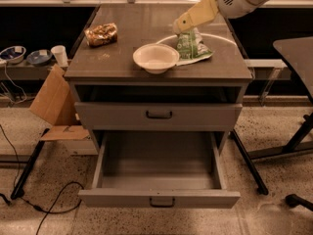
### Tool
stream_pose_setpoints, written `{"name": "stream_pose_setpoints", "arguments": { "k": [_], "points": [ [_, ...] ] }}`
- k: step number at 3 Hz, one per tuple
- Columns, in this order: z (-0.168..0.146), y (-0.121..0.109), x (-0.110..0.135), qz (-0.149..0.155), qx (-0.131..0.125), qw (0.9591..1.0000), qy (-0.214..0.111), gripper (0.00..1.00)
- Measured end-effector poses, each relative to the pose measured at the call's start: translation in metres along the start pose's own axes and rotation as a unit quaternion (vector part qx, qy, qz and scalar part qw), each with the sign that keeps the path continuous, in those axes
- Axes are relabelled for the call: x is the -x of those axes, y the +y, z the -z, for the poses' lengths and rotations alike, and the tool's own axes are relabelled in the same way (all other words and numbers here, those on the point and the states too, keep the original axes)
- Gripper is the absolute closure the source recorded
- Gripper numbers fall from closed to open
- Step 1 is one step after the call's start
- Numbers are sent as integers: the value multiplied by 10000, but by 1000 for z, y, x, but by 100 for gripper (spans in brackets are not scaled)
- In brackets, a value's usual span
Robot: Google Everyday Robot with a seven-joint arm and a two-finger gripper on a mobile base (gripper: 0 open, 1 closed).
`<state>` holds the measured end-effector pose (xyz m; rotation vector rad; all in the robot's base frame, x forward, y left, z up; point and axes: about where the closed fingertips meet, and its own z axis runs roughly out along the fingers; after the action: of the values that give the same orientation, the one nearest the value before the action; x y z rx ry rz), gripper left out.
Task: Place green jalapeno chip bag into middle drawer
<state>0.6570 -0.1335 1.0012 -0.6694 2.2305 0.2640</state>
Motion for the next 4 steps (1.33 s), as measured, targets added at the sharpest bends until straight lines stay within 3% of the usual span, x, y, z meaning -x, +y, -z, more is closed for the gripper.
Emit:
{"name": "stream_pose_setpoints", "arguments": {
  "k": [1,2,3,4],
  "points": [
    [-2,0,4,-406,-15,9991,-93,0],
    [-2,0,4,-405,-14,9991,-89,0],
    [-19,-8,1,-650,-176,9977,-91,0],
    [-41,-20,1,-1053,-529,9930,-52,0]
  ]
}}
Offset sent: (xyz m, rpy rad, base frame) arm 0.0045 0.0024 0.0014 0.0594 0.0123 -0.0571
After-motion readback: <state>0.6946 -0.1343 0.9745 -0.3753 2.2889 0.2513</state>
